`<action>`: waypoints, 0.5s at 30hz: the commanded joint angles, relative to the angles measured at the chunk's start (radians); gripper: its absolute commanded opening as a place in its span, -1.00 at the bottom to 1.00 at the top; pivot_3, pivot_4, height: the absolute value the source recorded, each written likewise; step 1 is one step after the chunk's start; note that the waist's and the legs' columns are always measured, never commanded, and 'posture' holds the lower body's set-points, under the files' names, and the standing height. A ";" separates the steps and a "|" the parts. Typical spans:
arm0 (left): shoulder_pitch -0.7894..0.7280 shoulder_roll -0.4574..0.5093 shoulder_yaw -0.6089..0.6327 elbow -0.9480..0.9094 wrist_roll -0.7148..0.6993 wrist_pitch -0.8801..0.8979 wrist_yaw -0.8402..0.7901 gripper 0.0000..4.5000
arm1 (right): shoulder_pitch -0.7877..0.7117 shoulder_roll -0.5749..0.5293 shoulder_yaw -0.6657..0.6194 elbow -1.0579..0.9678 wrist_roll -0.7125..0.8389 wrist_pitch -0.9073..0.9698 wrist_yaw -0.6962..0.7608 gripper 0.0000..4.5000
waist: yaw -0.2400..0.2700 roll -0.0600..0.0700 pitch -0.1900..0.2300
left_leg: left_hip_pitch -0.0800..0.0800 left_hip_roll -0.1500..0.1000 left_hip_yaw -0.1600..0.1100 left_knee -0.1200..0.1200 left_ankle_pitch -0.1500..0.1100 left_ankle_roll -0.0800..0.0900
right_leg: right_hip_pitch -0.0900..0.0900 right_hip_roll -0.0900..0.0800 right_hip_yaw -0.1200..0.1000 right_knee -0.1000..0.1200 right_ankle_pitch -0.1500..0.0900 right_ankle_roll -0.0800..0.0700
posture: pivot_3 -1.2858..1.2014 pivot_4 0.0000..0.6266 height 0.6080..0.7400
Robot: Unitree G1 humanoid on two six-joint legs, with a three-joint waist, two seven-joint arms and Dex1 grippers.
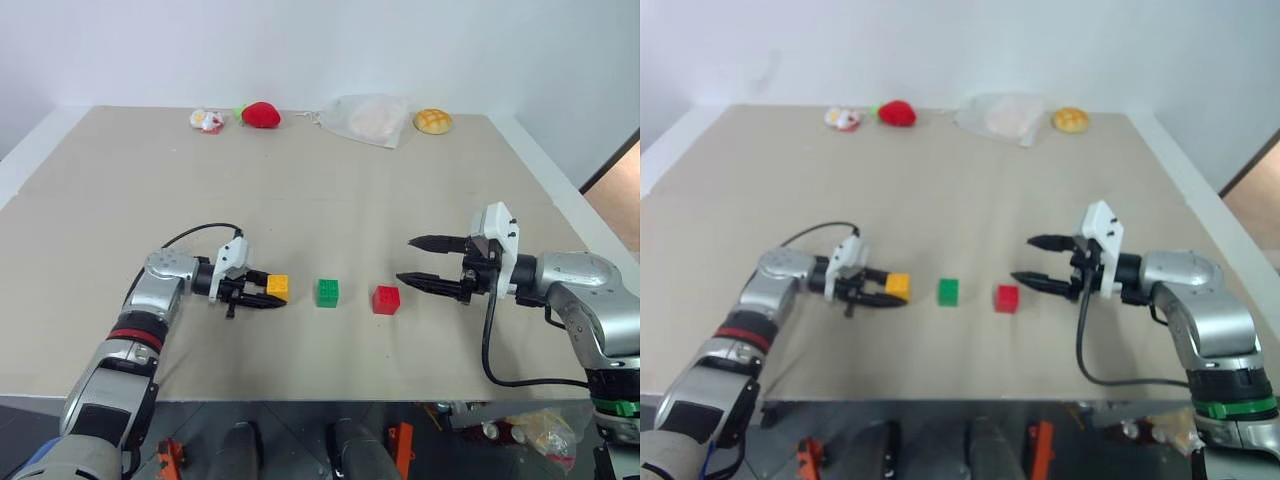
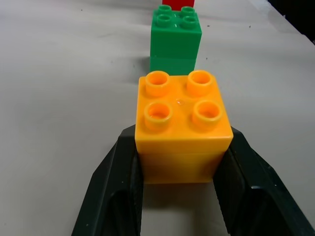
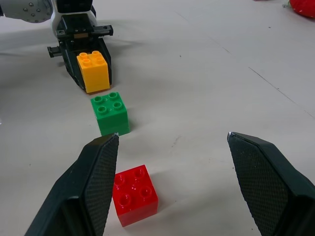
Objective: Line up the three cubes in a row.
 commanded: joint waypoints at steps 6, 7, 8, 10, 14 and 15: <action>0.005 0.014 0.014 0.011 0.006 -0.021 -0.003 0.19 | -0.029 -0.005 -0.009 -0.018 0.007 -0.007 0.002 0.62 | 0.000 0.000 0.000 | 0.000 0.000 0.000 0.000 0.000 0.000 | 0.000 0.000 0.000 0.000 0.000 0.000 | 0.03 -0.52 0.99; 0.006 0.012 0.021 0.012 0.008 -0.043 0.016 0.36 | -0.030 -0.005 -0.007 -0.019 0.010 -0.006 0.005 0.62 | 0.000 0.000 0.000 | 0.000 0.000 0.000 0.000 0.000 0.000 | 0.000 0.000 0.000 0.000 0.000 0.000 | 0.03 -0.52 0.99; 0.007 0.011 0.025 0.015 0.012 -0.064 0.034 0.52 | -0.031 -0.004 -0.006 -0.021 0.012 -0.005 0.008 0.62 | 0.000 0.000 0.000 | 0.000 0.000 0.000 0.000 0.000 0.000 | 0.000 0.000 0.000 0.000 0.000 0.000 | 0.03 -0.52 0.99; 0.015 0.017 0.029 0.005 0.001 -0.056 0.027 0.78 | -0.031 -0.006 -0.004 -0.026 0.014 -0.003 0.011 0.62 | 0.000 0.000 0.000 | 0.000 0.000 0.000 0.000 0.000 0.000 | 0.000 0.000 0.000 0.000 0.000 0.000 | 0.03 -0.52 0.99; 0.049 0.045 0.055 -0.057 -0.037 -0.018 0.020 0.78 | -0.035 -0.011 -0.001 -0.033 0.018 0.004 0.018 0.62 | -0.002 0.000 0.000 | 0.000 0.000 0.000 0.000 0.000 0.000 | 0.000 0.000 0.000 0.000 0.000 0.000 | 0.03 -0.52 0.99; 0.062 0.057 0.066 -0.084 -0.048 -0.006 0.018 0.78 | -0.036 -0.012 -0.001 -0.034 0.020 0.005 0.020 0.62 | -0.004 0.000 0.000 | 0.000 0.000 0.000 0.000 0.000 0.000 | 0.000 0.000 0.000 0.000 0.000 0.000 | 0.03 -0.52 0.99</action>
